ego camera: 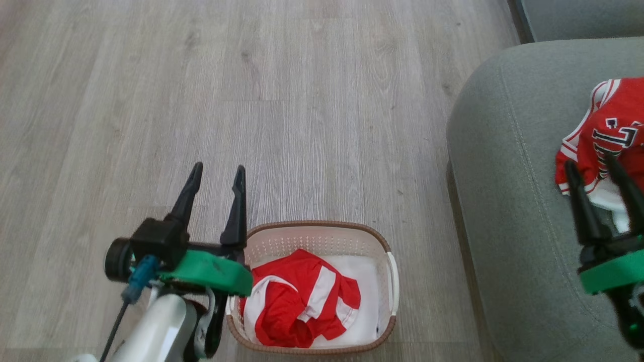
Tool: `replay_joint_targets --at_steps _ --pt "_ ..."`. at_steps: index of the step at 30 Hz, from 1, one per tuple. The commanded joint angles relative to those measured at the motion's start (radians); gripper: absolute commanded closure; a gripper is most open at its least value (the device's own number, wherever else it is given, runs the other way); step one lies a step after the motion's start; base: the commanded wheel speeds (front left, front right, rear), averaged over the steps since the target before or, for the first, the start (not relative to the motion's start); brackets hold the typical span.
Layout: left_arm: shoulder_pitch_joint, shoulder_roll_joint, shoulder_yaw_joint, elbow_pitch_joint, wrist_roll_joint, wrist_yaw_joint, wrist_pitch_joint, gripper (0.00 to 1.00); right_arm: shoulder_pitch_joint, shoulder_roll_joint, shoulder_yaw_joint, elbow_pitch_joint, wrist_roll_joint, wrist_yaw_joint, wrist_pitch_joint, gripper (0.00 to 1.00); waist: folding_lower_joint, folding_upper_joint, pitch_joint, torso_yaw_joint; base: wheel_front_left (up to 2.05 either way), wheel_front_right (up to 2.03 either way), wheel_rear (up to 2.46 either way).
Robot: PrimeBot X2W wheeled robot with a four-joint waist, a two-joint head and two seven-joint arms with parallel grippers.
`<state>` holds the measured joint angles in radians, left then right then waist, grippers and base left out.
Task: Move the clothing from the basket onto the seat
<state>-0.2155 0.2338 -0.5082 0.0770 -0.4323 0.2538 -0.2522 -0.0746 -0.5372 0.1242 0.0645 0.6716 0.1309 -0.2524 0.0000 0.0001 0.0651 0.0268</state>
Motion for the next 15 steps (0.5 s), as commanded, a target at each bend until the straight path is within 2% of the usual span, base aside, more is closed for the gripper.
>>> replay_joint_targets --at_steps 1,9,15 --pt "-0.02 0.0 0.051 -0.029 0.02 -0.01 -0.009 0.0 0.0 -0.006 -0.012 -0.051 -0.024 0.0 -0.009 0.0 0.0 -0.0001 0.005 0.0 0.0 0.0 0.0" --pt "0.04 -0.036 0.108 0.008 0.133 -0.048 -0.009 0.0 0.059 0.123 -0.043 -0.076 -0.157 0.0 -0.009 0.0 0.0 -0.0001 0.013 0.005 0.0 0.0 0.0" --pt "0.056 -0.069 0.13 0.066 0.171 -0.082 -0.01 0.0 0.062 0.17 -0.031 -0.064 -0.206 0.0 -0.009 0.0 0.0 -0.0001 0.008 0.008 0.0 0.0 0.0"
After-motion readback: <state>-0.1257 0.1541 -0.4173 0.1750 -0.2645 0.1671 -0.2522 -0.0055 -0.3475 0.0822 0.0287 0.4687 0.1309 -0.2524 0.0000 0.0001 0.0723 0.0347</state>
